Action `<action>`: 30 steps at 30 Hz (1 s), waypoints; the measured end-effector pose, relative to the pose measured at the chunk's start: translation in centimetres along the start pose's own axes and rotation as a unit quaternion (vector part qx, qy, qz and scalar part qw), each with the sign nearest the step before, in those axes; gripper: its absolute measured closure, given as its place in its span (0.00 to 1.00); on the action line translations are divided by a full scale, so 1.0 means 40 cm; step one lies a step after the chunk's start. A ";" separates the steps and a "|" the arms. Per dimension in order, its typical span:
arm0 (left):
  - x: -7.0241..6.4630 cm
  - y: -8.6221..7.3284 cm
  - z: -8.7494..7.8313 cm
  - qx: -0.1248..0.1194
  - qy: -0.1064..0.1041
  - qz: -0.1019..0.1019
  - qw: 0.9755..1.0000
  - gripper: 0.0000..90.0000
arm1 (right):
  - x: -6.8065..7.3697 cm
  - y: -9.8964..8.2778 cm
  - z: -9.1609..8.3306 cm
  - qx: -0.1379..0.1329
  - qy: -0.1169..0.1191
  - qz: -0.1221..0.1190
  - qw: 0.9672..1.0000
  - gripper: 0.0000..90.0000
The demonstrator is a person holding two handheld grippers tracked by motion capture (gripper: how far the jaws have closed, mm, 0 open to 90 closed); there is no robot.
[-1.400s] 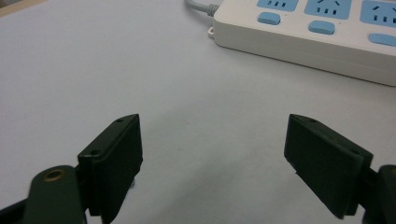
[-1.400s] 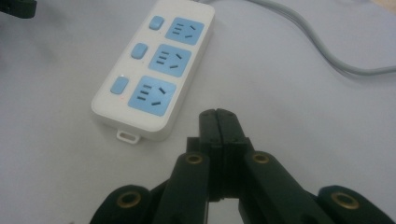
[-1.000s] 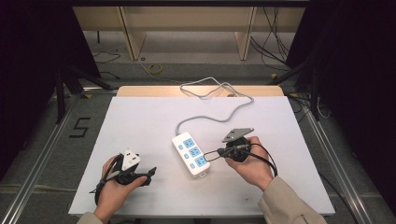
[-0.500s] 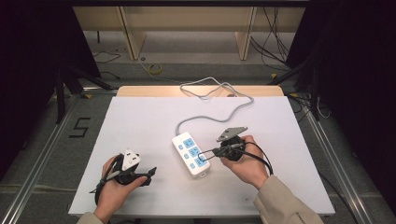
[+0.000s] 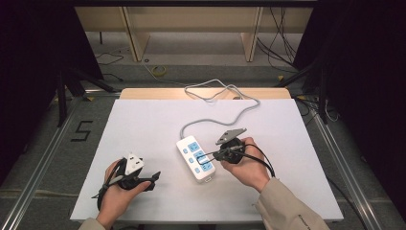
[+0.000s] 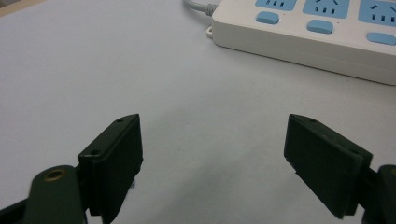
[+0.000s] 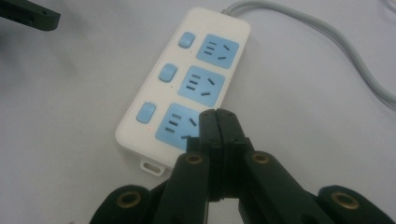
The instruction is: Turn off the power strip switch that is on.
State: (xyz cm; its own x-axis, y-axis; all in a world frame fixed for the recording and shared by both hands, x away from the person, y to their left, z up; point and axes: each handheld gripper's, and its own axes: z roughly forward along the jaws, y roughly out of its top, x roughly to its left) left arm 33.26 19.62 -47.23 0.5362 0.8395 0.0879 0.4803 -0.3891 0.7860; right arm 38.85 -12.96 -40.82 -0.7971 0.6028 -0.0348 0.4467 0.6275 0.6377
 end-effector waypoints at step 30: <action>-0.002 0.001 0.001 -0.001 0.001 0.000 1.000 0.21 | 0.037 0.049 0.053 0.031 0.025 -0.014 0.999 1.00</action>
State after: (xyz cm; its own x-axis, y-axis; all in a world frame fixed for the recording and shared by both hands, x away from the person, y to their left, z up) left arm 33.25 19.54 -47.23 0.5351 0.8400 0.0894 0.4784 -0.3886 0.7875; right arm 39.41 -9.78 -41.25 -0.8288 0.5594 -0.0120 0.4465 0.6741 0.5884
